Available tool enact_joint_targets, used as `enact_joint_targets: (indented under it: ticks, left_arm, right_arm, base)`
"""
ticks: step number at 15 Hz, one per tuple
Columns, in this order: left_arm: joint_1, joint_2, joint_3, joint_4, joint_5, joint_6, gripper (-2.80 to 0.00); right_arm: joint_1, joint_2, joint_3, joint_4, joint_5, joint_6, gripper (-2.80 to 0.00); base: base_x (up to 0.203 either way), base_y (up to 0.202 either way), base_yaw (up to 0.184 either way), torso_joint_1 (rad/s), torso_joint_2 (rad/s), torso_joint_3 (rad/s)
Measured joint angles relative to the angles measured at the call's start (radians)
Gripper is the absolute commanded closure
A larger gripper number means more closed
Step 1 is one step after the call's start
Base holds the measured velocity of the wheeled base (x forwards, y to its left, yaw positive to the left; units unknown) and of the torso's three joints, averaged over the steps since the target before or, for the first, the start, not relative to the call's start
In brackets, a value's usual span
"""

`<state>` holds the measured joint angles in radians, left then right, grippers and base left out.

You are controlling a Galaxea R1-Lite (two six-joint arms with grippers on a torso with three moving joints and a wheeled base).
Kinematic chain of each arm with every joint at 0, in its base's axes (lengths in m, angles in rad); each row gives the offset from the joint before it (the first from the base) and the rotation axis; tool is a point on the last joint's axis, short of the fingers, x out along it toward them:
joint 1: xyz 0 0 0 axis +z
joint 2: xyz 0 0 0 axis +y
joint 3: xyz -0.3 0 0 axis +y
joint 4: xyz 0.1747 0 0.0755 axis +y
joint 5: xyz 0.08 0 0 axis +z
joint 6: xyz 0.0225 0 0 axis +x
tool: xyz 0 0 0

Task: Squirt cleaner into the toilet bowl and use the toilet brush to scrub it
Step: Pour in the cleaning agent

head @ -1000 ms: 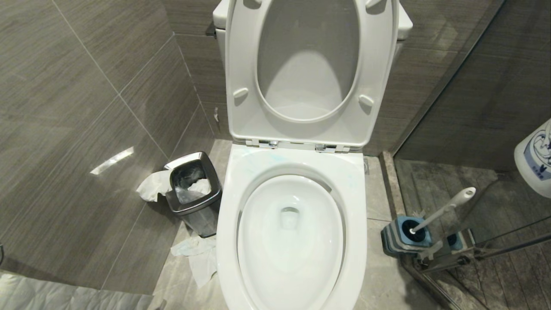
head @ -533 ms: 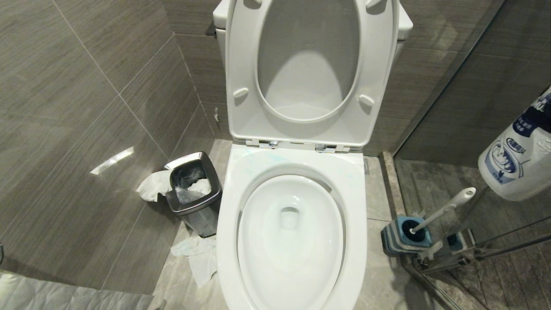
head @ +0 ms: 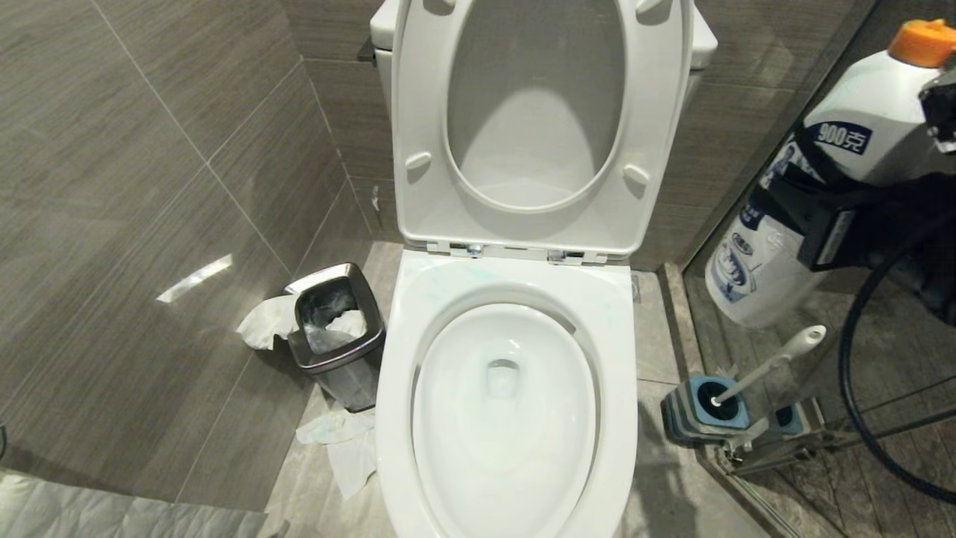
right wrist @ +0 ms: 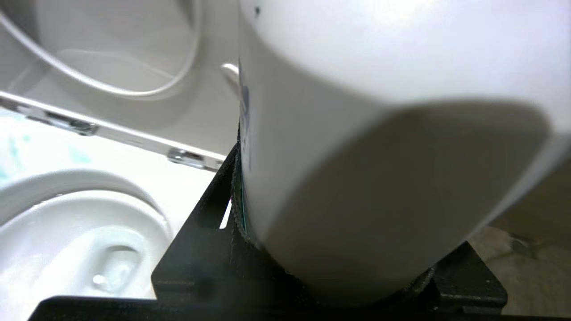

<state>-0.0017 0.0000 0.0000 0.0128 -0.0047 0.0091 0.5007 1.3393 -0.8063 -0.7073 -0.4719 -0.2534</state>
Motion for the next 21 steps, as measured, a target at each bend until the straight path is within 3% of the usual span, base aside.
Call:
enact_joint_targets:
  ticks: [5,9,17,21]
  left_arm:
    - [0.0,0.0,0.0,0.0,0.0,0.003,0.0]
    - [0.0,0.0,0.0,-0.001,-0.001,0.002,0.0]
    - [0.0,0.0,0.0,-0.002,-0.003,0.006,0.0]
    - [0.0,0.0,0.0,-0.001,-0.003,0.006,0.0]
  right_arm:
    - [0.074,0.13,-0.069,-0.003,-0.014,-0.005,0.0]
    - [0.085,0.183,-0.072,-0.003,-0.023,-0.076,0.0]
    - [0.092,0.194,-0.071,0.04,-0.006,-0.431,0.0]
    - [0.145,0.182,-0.092,0.152,-0.006,-0.516,0.0]
  base:
    - [0.0,0.0,0.0,0.0,0.0,0.0]
    - [0.0,0.0,0.0,0.0,0.0,0.0]
    - [0.0,0.0,0.0,0.0,0.0,0.0]
    - [0.0,0.0,0.0,0.0,0.0,0.0]
